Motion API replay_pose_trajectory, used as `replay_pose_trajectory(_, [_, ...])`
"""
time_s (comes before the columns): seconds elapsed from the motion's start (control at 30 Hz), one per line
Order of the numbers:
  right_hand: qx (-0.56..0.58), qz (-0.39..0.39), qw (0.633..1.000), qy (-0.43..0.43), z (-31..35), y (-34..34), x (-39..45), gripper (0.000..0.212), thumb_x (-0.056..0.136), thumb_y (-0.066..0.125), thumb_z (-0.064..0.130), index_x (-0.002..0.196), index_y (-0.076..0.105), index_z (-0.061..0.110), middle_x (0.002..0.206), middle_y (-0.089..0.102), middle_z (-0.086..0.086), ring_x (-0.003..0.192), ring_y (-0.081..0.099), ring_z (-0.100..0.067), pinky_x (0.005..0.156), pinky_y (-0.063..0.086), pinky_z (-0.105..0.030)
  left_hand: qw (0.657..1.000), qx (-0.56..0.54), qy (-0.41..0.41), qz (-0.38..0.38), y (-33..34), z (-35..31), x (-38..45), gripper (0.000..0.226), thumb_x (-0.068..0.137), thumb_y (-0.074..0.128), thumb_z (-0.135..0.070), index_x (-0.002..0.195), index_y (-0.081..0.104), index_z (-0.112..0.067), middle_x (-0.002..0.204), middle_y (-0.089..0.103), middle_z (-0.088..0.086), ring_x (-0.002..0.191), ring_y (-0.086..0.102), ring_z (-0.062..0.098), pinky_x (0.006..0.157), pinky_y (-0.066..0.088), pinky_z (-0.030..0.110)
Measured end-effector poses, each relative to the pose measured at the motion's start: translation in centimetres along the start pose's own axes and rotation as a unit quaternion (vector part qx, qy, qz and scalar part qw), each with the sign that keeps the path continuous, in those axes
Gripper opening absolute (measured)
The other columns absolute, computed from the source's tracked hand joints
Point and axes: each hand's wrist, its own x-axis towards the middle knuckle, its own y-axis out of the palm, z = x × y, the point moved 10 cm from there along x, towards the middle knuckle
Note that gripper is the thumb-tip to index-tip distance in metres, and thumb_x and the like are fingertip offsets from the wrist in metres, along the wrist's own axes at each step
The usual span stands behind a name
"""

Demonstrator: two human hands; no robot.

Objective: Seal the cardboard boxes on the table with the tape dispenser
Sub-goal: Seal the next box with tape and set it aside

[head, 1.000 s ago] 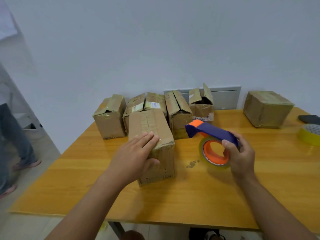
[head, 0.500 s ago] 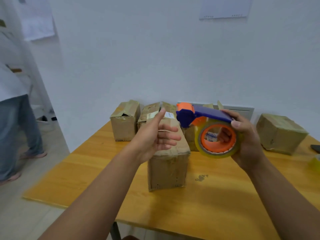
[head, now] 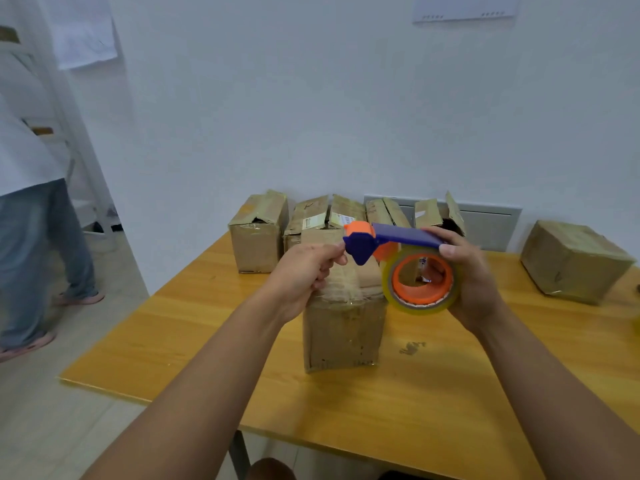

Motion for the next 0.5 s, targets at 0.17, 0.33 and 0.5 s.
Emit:
replay_pose_trajectory(0.17, [0.031, -0.019, 0.999, 0.003, -1.1, 1.4, -1.0, 0.05, 0.078, 0.059, 0.023, 0.125, 0.058, 0.006, 0.108, 0.066, -0.013, 0.093, 0.067, -0.027, 0.069, 0.057, -0.03, 1.0, 0.025, 0.012, -0.007, -1.7, -0.2, 0.5, 0.032, 0.097, 0.054, -0.021, 0.066, 0.062, -0.014, 0.065, 0.034, -0.001, 0.059, 0.028, 0.011, 0.055, 0.022, 0.028])
replay_pose_trajectory(0.33, [-0.113, 0.034, 0.993, -0.011, 1.7, 2.0, -0.6, 0.054, 0.069, 0.07, 0.042, 0.12, 0.065, 0.024, 0.11, 0.069, -0.003, 0.098, 0.068, -0.024, 0.075, 0.057, -0.033, 0.992, 0.118, 0.027, 0.014, -3.1, -0.5, 0.2, 0.037, 0.097, 0.053, -0.018, 0.061, 0.059, -0.016, 0.068, 0.038, 0.003, 0.061, 0.028, 0.013, 0.057, 0.026, 0.027])
replay_pose_trajectory(0.5, [-0.15, 0.053, 0.987, 0.01, 3.6, 0.0, -0.4, 0.06, 0.064, 0.068, 0.046, 0.12, 0.067, 0.023, 0.107, 0.069, -0.005, 0.097, 0.067, -0.032, 0.08, 0.056, -0.047, 0.993, 0.117, 0.026, 0.003, -7.0, -0.1, -0.7, 0.04, 0.096, 0.059, -0.026, 0.058, 0.051, -0.018, 0.067, 0.034, 0.004, 0.06, 0.026, 0.013, 0.06, 0.023, 0.031])
